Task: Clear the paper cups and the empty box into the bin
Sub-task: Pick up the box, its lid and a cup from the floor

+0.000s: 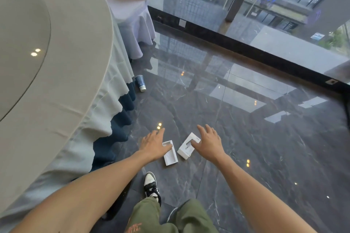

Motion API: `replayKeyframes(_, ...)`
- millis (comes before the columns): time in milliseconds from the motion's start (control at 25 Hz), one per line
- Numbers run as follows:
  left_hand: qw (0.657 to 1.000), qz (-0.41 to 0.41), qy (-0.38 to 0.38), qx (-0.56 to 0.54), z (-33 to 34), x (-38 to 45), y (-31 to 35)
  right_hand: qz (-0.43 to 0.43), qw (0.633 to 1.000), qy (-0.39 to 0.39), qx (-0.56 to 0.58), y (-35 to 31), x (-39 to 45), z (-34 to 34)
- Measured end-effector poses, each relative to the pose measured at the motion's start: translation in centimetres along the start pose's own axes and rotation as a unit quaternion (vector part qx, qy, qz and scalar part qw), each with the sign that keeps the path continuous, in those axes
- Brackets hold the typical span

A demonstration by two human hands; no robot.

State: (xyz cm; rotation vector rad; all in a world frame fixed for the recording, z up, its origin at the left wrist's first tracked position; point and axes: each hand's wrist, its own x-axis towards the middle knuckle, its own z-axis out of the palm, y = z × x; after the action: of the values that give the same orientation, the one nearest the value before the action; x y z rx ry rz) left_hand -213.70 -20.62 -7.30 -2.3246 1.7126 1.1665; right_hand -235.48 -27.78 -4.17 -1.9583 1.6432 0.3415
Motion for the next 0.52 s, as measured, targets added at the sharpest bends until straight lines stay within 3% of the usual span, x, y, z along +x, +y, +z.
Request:
replayKeyframes(280,1.000,-0.015,0.000,0.016,1.5,4.7,2.2,0.013,0.999,0.030,0.021,3.7,5.4,-0.6)
replayKeyframes(520,0.993,-0.112,-0.008,-0.025,4.4,10.0,3.2,0.038,0.994,-0.046,0.095,8.0,13.5,1.1)
